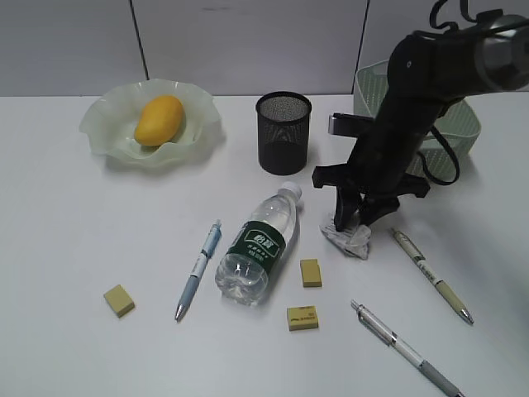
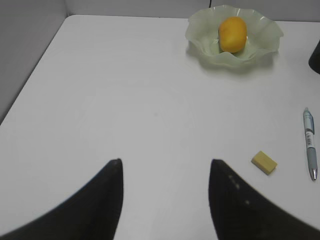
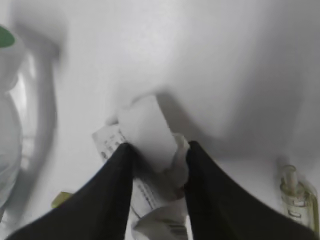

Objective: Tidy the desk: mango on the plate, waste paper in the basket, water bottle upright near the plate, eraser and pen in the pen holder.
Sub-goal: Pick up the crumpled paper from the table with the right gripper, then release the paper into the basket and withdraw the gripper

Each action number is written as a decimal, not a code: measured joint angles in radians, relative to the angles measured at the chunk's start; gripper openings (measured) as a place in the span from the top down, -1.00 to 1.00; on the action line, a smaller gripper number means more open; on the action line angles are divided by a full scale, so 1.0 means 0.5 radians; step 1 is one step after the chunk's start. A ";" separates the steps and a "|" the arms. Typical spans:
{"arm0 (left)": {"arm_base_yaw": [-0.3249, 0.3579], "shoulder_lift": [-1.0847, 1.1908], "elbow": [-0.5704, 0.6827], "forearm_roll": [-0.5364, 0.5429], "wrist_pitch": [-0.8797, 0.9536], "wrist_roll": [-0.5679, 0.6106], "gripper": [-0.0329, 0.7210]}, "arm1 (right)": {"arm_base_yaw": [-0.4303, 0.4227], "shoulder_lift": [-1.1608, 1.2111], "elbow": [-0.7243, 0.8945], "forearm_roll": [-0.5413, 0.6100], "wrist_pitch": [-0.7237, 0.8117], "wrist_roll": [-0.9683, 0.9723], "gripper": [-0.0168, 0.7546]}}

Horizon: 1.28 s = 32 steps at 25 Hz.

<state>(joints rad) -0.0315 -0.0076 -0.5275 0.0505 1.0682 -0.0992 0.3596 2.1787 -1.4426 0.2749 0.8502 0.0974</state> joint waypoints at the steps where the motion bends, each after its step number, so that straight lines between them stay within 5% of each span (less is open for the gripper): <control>1: 0.000 0.000 0.000 0.000 0.000 0.000 -0.18 | 0.000 0.008 0.000 0.000 0.000 0.000 0.28; 7: 0.000 0.000 0.000 0.000 0.000 0.000 -0.15 | 0.000 0.014 -0.006 0.040 0.005 0.000 0.91; 32: 0.000 0.000 0.000 0.000 0.000 0.000 -0.10 | 0.000 -0.367 -0.008 -0.002 0.328 -0.017 0.92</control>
<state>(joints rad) -0.0315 -0.0076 -0.5275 0.0505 1.0682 -0.0992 0.3596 1.9950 -1.4464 0.2737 1.0140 0.0888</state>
